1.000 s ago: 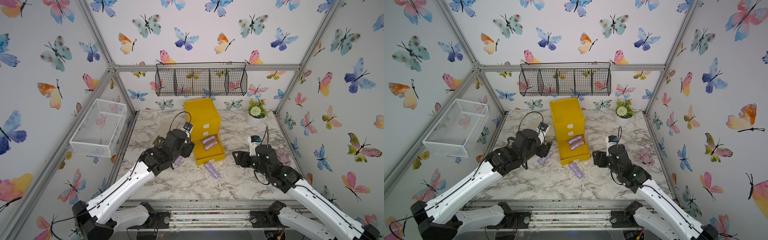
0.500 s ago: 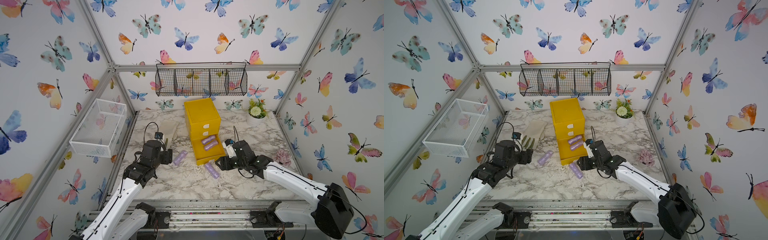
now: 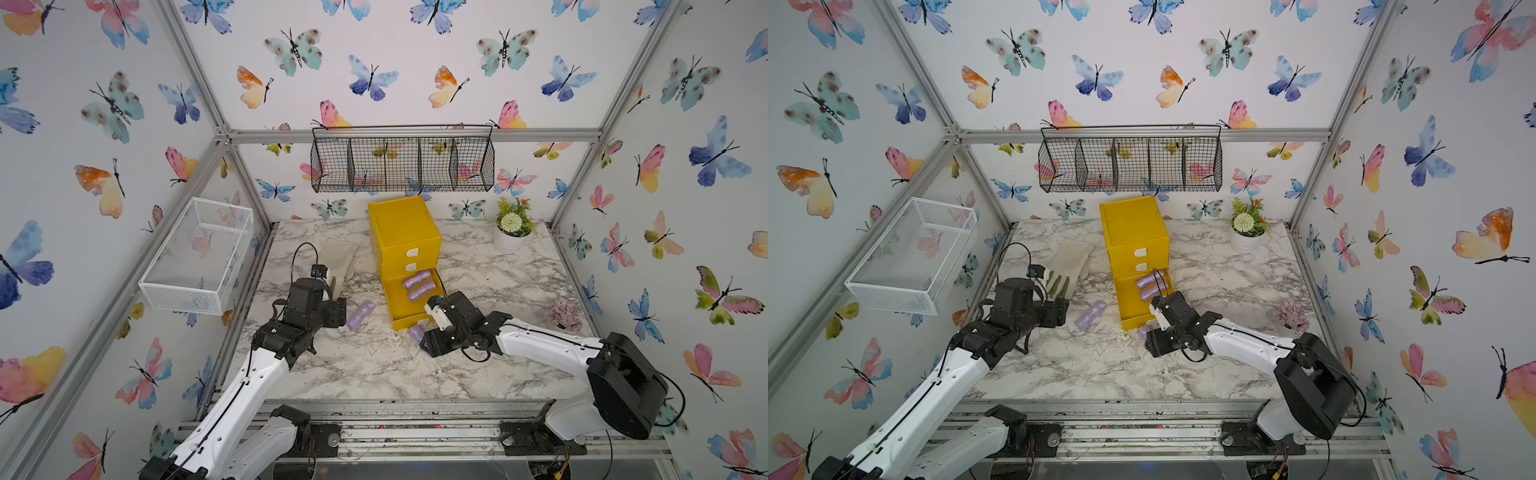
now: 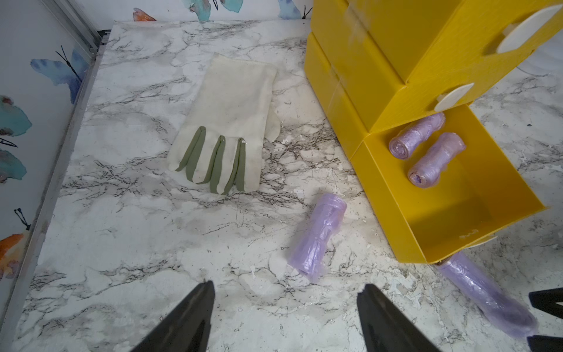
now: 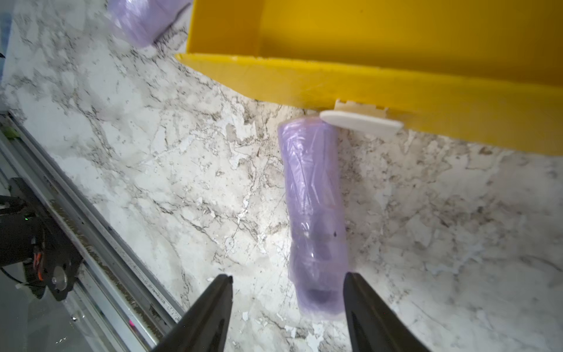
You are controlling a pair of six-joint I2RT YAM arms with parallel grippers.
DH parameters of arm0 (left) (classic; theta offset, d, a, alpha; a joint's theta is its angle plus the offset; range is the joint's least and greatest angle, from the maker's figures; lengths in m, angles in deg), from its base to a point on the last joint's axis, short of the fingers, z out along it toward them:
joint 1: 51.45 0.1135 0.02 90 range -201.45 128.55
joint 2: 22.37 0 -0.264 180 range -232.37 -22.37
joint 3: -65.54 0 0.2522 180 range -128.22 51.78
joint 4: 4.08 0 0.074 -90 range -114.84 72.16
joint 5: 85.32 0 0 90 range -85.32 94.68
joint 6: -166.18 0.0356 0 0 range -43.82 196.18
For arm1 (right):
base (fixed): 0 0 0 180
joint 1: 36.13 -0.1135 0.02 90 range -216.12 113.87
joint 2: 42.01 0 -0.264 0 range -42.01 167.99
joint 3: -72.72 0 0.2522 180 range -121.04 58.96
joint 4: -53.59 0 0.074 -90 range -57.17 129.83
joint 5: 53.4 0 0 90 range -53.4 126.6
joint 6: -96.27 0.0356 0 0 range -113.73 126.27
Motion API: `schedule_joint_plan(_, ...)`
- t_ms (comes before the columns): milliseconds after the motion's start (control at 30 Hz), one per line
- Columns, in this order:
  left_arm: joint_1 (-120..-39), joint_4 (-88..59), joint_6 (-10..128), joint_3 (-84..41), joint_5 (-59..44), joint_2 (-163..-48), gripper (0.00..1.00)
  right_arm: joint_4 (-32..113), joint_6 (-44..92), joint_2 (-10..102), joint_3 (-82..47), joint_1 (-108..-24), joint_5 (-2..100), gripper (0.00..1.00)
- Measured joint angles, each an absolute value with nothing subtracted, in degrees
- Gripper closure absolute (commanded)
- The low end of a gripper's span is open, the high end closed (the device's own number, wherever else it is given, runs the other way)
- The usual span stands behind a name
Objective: Sort the rolls of trash bags by color and place them into the drawer
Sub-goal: Pick up the roll of trash bags from the center of the board.
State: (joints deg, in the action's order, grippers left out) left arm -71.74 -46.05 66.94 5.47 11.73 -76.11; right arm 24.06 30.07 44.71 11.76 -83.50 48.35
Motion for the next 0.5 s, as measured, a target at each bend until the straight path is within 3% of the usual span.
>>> schedule_joint_plan(500, -71.70, -45.92, 66.90, 5.50, 10.77, -76.92, 0.21, 24.58, 28.91, 50.06, 7.73, -84.99, 42.29, 0.37)
